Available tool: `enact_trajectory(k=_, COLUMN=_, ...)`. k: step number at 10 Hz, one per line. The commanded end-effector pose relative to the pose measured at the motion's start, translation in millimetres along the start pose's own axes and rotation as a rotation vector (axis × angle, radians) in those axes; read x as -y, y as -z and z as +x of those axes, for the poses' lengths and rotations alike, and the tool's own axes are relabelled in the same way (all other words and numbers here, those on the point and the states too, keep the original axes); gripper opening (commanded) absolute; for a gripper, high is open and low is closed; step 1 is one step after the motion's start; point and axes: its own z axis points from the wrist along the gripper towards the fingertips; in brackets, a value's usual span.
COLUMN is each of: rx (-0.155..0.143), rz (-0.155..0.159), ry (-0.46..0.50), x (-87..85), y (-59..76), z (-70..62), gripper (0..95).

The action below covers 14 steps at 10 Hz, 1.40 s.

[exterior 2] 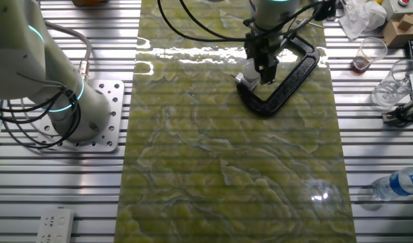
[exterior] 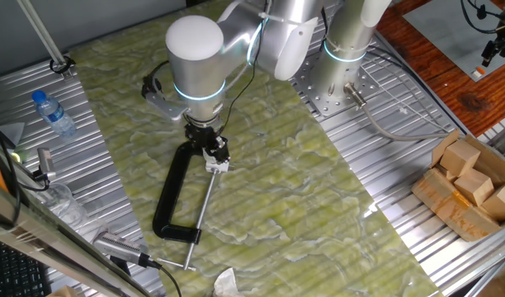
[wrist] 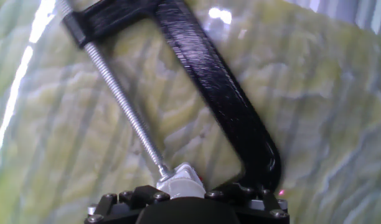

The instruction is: Install the light bulb by rotating it

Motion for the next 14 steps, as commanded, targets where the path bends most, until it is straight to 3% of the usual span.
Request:
enact_trajectory(k=1, rx=0.031, rz=-0.012, ry=0.644, x=-0.3, y=0.6, z=-0.2, gripper=76.0)
enact_trajectory(k=6, rx=0.053, rz=-0.025, ry=0.814, x=-0.3, y=0.6, z=-0.2, gripper=76.0)
enact_trajectory(k=11, rx=0.059, rz=-0.026, ry=0.874, x=-0.3, y=0.6, z=-0.2, gripper=76.0)
enact_trajectory(k=12, rx=0.058, rz=-0.026, ry=0.869, x=-0.3, y=0.6, z=-0.2, gripper=57.0)
enact_trajectory(k=14, rx=0.055, rz=-0.026, ry=0.861, x=-0.4, y=0.6, z=-0.1, gripper=57.0)
